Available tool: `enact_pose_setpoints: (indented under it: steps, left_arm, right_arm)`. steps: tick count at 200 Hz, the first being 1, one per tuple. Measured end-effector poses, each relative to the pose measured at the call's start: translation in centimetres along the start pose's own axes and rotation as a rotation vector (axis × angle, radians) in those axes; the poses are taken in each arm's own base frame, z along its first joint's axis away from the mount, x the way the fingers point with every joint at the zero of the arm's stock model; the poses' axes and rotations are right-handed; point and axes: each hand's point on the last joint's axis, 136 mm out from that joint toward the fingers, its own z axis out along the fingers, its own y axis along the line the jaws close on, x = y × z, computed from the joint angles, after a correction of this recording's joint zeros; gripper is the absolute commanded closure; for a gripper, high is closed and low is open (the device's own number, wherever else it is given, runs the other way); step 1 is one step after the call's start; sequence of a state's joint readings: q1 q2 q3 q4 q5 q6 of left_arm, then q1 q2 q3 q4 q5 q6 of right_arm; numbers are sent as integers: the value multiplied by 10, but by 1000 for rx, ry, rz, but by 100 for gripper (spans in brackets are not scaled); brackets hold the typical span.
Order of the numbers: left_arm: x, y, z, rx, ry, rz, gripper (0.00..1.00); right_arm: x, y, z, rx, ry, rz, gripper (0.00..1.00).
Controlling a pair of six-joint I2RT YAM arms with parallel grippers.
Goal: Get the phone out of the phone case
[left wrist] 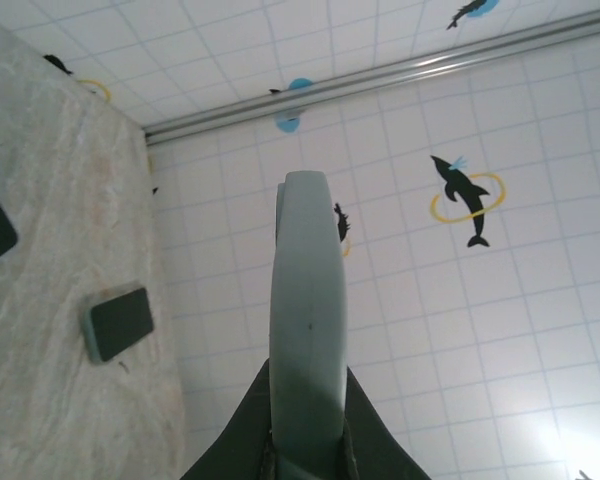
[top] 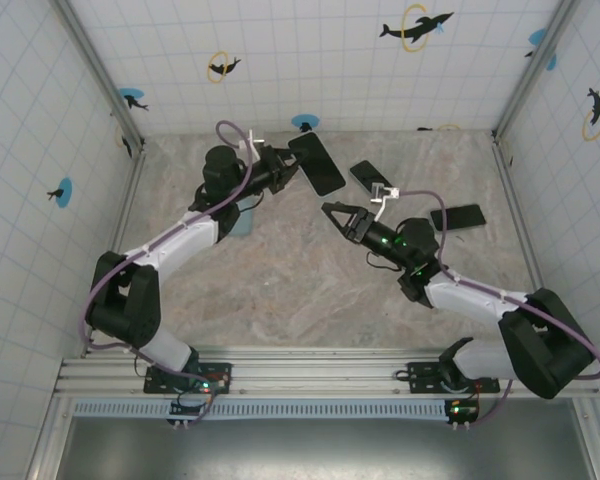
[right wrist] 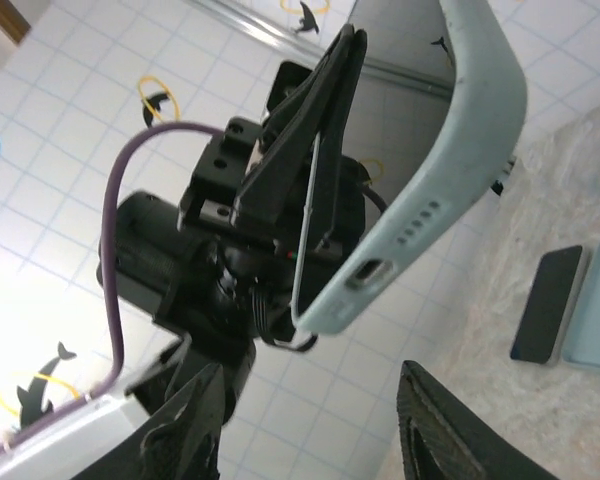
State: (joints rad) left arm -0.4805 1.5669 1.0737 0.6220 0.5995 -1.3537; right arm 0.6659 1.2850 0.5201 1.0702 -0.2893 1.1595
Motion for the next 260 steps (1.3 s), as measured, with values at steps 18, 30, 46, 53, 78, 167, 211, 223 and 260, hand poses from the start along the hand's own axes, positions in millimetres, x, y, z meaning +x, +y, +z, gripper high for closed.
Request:
enact_pose_setpoints:
  steps: [18,30,46,53,78,167,211,223,260]
  left_arm:
    - [6,-5,4,11,-6,-8,100]
    - [6,-6,4,14,-15,-11,100]
    - [7,-5,4,11,-28,-20,100]
    - [6,-4,4,9,-33,-25,100]
    - [5,-6,4,8,-52,-27,100]
    - [9,-14,5,21,-62,-28,100]
    - [8,-17,4,33,-71,-43,100]
    - [7,-17,4,33,-73,-57,100]
    - [10,-18,5,37,-70,-126,100]
  right_arm:
    - [-5,5,1,-21,-37,-25,59]
    - [-8,6,2,-27,-56,-40,63]
    - [-12,5,2,-27,-79,-53,67]
    - [-14,5,3,-26,-90,-56,68]
    - [-18,4,3,-27,-117,-69,73]
    - [-21,7,9,-48,-123,-46,87]
    - [-20,10,10,-49,-107,-83,89]
    - [-21,11,10,-38,-104,-110,89]
    - [-22,14,6,-30,-90,-212,92]
